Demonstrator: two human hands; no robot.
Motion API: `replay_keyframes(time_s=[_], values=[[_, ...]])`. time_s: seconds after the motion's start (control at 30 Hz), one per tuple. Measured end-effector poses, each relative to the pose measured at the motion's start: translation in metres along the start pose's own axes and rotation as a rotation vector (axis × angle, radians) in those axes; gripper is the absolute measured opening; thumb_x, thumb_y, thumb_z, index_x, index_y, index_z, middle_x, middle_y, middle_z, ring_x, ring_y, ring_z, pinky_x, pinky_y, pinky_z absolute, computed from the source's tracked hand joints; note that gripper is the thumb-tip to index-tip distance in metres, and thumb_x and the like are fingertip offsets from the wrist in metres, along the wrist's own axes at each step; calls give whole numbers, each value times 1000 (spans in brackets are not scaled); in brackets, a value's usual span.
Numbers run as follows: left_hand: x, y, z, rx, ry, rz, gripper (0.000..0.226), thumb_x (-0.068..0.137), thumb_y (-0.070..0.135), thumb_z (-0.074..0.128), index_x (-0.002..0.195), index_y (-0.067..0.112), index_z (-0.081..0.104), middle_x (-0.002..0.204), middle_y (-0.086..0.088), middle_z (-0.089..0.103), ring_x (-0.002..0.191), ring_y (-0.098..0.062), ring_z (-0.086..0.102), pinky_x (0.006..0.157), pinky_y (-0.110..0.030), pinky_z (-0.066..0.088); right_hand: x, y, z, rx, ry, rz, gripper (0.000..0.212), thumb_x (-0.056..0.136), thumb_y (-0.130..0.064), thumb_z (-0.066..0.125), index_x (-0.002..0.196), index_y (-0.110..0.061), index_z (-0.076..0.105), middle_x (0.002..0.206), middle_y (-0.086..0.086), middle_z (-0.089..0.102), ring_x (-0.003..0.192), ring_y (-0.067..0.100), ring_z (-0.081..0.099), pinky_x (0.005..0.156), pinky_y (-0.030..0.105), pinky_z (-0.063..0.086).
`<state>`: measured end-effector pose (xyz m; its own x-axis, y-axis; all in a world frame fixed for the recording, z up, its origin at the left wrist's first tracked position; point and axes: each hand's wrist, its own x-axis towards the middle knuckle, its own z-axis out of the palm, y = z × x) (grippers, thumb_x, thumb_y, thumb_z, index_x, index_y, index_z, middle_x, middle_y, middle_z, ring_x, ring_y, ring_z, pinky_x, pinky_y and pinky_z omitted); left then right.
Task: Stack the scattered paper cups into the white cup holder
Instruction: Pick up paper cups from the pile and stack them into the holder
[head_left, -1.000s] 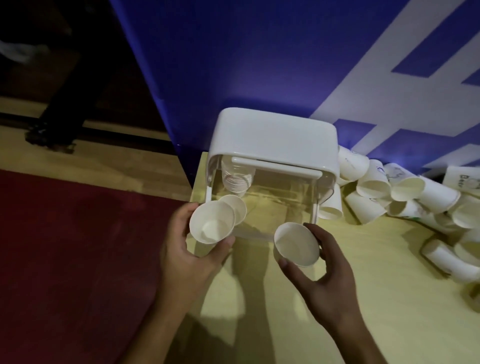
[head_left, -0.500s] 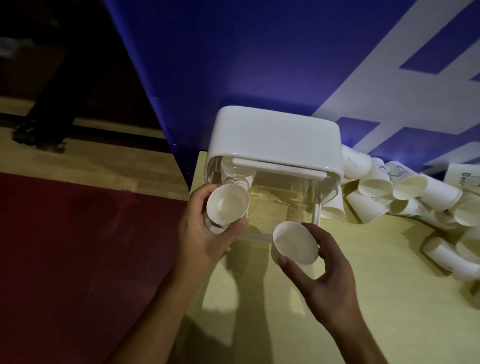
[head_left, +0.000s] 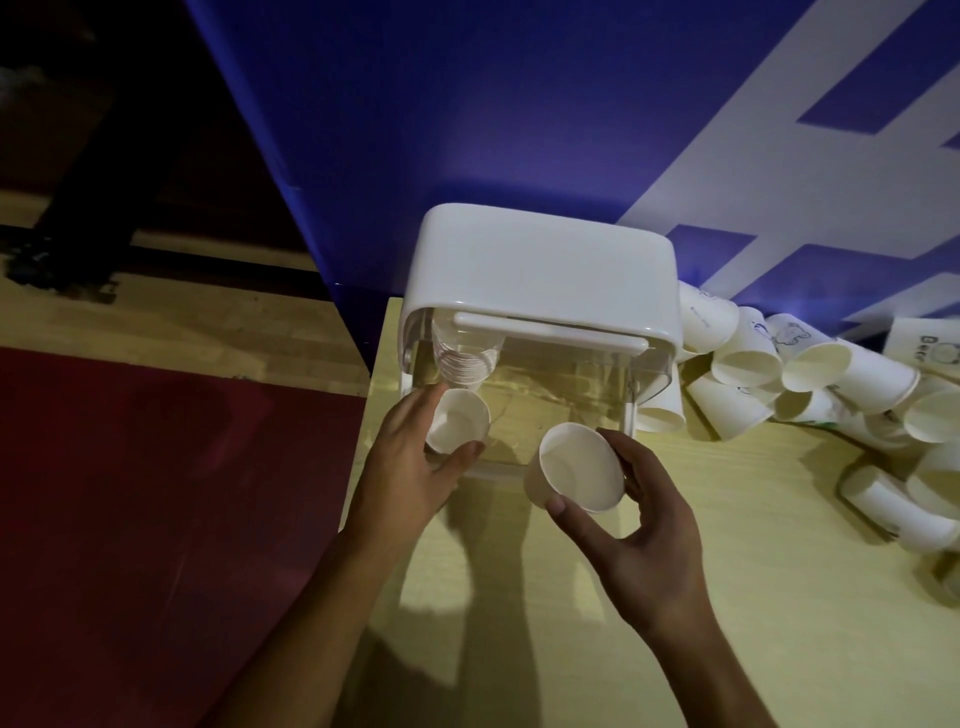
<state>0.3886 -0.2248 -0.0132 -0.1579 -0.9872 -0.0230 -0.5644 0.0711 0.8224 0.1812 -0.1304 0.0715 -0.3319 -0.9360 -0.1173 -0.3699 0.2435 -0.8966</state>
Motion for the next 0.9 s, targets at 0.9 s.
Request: replay_keyframes(time_s=[0.9], values=[[-3, 29, -40, -313, 100, -17, 47, 106, 40, 44, 145, 19, 60, 138, 13, 64, 130, 3, 57, 100, -10, 46, 50, -21, 79, 5, -54, -223, 67, 70, -44, 94, 126, -32, 60, 119, -18, 67, 112, 4, 64, 90, 24, 55]])
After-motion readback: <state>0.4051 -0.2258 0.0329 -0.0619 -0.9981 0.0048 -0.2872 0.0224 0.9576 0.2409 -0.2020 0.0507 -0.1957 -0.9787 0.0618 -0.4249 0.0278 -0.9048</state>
